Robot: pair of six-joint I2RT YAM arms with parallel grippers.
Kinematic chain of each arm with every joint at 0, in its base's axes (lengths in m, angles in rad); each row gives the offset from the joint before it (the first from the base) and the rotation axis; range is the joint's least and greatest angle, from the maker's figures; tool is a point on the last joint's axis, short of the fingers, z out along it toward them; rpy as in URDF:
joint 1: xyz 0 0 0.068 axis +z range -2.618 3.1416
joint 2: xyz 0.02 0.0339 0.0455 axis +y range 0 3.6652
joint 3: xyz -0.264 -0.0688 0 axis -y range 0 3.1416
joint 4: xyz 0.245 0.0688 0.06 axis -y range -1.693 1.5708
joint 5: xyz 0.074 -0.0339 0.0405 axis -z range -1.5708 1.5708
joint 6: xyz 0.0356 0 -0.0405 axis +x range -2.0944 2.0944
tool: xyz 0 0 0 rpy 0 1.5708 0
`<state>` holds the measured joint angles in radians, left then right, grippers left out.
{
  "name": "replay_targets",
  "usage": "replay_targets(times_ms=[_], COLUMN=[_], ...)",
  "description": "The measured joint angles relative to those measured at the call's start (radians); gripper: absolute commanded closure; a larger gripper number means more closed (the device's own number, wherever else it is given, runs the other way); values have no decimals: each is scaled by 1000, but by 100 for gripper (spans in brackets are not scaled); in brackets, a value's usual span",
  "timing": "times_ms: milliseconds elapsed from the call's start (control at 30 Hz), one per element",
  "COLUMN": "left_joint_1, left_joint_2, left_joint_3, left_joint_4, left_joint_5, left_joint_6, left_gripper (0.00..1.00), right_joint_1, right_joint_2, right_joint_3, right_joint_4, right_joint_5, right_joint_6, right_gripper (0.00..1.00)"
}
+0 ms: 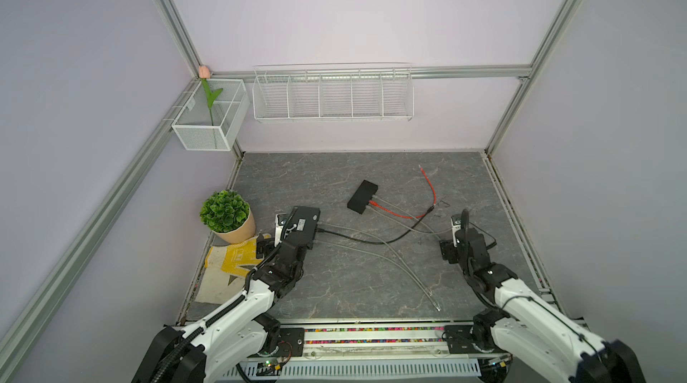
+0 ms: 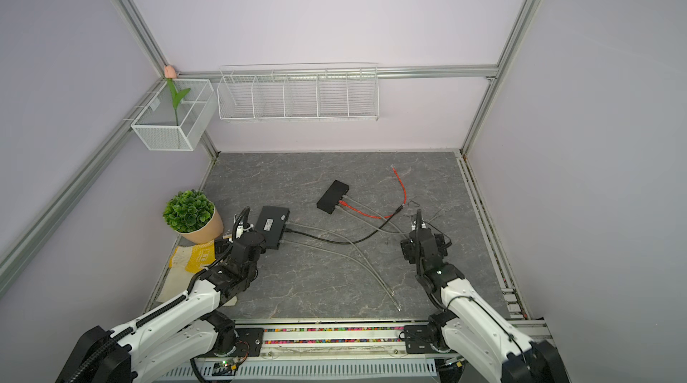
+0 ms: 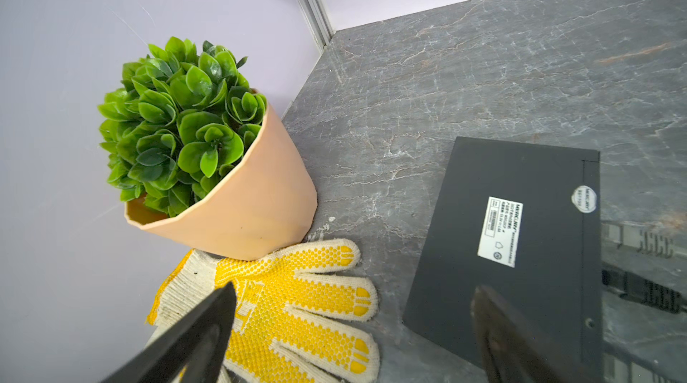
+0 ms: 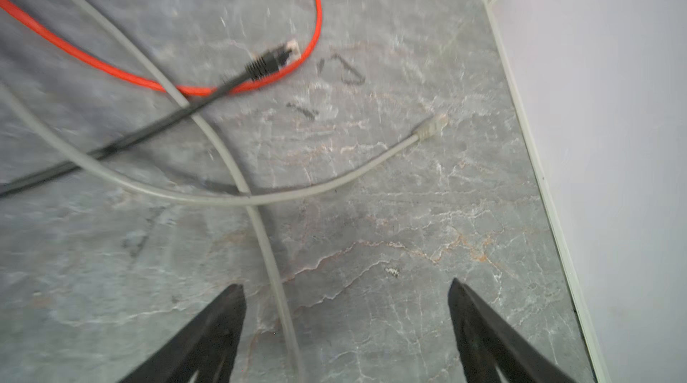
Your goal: Insert the plug into the switch port
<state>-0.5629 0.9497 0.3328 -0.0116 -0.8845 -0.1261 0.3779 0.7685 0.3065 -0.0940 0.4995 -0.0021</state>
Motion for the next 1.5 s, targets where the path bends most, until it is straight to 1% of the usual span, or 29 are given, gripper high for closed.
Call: replay_targets(times_ms=[67,133,233,333,433,533,767,1033,1167,1267,1367,1500], left_joint_1=[0,0,0,2,21,37,40,51,52,54,61,65], left_joint_2=[2,2,-15,-65,-94,-87,-33,-2,-3,-42,-71,-69], left_joint_3=[0,0,-1,-20,-31,-31,-31,-31,-33,-53,-72,-77], left_joint_4=[0,0,4,37,52,66,87,145,166,195,217,237], left_joint_5=[-2,-3,-11,-27,-32,-33,-32,-36,-35,-35,-35,-36], left_joint_6=[0,0,0,6,7,7,11,34,35,42,45,53], left_gripper=[0,0,0,0,0,0,0,0,0,0,0,0], right_joint_1=[-22,-48,-69,-70,-75,-83,-90,-93,-93,-93,-93,-93], right_joint_2=[-81,-89,-47,9,38,46,48,98,87,66,32,-17], right_joint_3=[-28,-36,-36,-36,-36,-36,-37,-38,-42,-52,-72,-99], right_joint_4=[11,21,42,69,93,115,171,217,243,256,267,288], right_joint_5=[-25,-44,-60,-69,-71,-71,-50,-45,-44,-43,-43,-43], right_joint_6=[1,2,2,2,2,2,1,-11,-20,-24,-26,-29], right_gripper=[11,11,11,11,11,11,11,11,11,11,11,11])
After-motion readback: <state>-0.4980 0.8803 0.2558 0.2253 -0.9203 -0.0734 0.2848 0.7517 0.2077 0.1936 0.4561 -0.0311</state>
